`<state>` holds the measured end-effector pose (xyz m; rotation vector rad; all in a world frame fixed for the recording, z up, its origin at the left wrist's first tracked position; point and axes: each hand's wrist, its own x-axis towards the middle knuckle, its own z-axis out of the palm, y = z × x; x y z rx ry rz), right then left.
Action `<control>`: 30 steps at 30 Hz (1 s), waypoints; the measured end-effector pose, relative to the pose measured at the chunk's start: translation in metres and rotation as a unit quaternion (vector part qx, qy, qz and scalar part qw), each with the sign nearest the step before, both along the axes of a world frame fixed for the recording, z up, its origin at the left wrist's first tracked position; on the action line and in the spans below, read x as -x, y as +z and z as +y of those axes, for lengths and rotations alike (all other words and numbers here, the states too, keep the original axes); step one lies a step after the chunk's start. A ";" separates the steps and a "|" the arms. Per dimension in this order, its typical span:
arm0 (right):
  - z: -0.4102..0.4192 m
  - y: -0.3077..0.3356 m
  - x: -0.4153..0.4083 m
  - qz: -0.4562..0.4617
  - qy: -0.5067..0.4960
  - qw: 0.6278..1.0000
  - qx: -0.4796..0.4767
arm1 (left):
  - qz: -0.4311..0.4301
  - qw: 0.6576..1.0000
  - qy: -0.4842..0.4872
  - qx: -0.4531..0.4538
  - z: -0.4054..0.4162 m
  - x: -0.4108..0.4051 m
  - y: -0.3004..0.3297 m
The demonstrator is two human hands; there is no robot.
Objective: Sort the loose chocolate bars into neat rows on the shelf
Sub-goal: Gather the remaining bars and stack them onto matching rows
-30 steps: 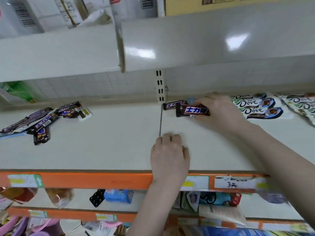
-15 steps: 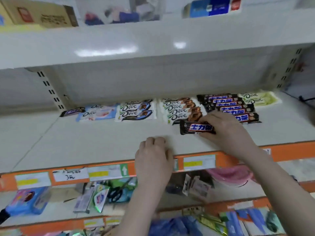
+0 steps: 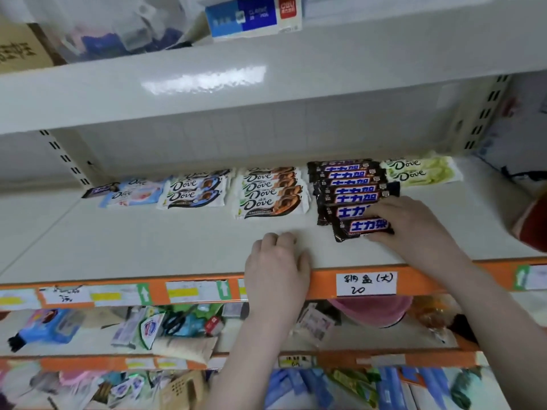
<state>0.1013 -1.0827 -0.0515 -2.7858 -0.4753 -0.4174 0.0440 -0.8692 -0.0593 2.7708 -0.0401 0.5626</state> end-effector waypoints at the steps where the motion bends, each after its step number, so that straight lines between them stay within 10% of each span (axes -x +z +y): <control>1: 0.000 -0.001 -0.003 0.006 -0.001 1.000 -0.009 | -0.003 1.000 -0.001 0.001 -0.003 -0.002 -0.001; 13: 0.008 -0.009 -0.001 0.027 0.027 0.994 -0.102 | -0.013 0.999 -0.007 0.038 -0.010 -0.016 -0.007; 18: -0.015 -0.008 0.020 -0.058 -0.104 0.971 -0.207 | -0.008 0.999 -0.003 0.049 -0.009 -0.016 -0.007; 30: -0.007 -0.007 0.012 0.020 -0.042 0.995 -0.094 | 0.036 0.998 0.004 0.053 -0.012 -0.011 -0.004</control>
